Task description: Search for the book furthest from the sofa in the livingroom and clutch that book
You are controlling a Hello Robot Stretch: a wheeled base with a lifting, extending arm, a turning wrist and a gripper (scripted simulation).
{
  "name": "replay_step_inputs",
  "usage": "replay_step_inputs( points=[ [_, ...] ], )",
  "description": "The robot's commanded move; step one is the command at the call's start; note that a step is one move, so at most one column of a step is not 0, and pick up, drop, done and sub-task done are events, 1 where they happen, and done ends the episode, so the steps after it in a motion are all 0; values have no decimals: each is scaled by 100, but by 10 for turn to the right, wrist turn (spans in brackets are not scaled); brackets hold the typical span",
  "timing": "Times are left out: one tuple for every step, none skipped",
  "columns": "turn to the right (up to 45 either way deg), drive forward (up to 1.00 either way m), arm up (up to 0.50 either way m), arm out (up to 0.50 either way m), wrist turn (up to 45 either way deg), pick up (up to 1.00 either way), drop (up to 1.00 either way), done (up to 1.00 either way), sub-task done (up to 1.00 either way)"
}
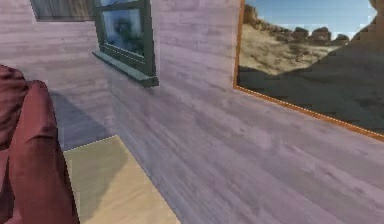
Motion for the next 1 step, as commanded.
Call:
replay_step_inputs(
  points=[
    [-450,0,0,0,0,0,0,0,0]
  ],
)
